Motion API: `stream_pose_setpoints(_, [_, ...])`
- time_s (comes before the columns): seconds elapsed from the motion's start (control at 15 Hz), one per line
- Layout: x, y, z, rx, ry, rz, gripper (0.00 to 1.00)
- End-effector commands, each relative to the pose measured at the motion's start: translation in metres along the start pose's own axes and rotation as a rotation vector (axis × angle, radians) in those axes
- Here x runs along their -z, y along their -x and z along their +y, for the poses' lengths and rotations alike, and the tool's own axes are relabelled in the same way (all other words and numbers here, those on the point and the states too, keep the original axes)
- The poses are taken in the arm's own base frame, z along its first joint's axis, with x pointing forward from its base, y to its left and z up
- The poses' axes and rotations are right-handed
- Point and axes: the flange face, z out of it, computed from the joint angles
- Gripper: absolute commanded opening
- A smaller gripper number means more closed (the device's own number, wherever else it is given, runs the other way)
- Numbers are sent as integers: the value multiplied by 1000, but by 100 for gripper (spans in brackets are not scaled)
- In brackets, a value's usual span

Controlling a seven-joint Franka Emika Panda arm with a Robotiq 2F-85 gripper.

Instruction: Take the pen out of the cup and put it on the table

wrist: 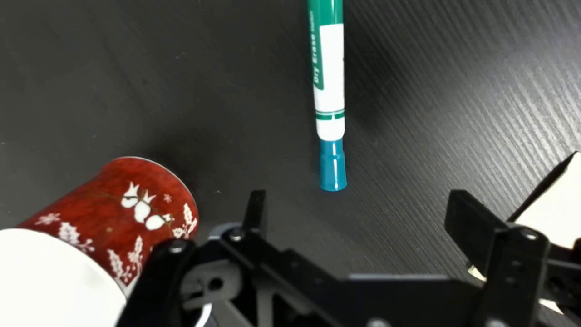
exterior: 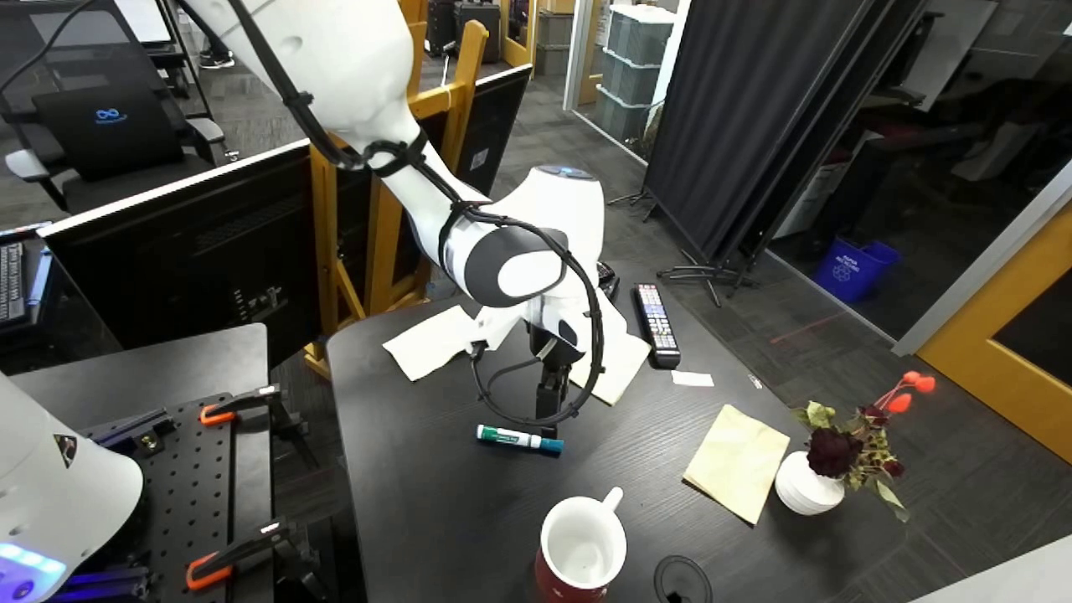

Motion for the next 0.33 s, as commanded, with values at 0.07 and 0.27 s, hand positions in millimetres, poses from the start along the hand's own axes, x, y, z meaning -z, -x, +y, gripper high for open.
stream_pose_setpoints(0.07, [6, -4, -2, -4, 12, -12, 100])
stream_pose_setpoints(0.27, [1, -1, -1, 1, 0, 1, 100])
